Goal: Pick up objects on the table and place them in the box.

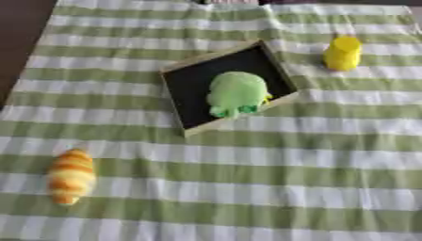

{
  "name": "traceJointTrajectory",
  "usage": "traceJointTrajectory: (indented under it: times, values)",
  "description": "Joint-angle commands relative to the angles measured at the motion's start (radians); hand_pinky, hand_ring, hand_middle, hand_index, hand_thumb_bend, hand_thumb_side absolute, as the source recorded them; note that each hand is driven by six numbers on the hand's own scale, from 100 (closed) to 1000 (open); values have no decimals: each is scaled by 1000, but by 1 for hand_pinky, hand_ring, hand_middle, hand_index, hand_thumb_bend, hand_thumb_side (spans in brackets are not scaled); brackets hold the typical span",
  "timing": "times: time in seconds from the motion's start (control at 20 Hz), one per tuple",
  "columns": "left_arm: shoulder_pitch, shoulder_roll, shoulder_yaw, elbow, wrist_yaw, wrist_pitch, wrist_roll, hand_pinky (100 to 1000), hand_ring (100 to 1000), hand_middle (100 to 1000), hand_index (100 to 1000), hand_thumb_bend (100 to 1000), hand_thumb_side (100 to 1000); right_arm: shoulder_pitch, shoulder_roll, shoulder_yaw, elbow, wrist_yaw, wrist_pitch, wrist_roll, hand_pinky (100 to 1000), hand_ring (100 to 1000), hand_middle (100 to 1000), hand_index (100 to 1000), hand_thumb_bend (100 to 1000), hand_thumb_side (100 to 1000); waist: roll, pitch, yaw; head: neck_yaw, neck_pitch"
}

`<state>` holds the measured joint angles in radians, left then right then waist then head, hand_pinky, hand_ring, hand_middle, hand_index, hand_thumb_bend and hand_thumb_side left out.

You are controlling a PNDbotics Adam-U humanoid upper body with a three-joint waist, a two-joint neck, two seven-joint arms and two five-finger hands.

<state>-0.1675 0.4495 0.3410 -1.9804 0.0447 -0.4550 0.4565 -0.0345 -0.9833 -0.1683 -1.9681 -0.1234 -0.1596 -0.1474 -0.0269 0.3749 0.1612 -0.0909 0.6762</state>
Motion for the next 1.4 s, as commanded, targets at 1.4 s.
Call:
traceJointTrajectory:
  times: [1.4]
  values:
    - [-37,41,-29,-20,35,0,-42,737,738,704,807,100,608,-421,-115,208,485,410,-51,332,958,932,875,920,100,140,-9,0,62,-75,-43]
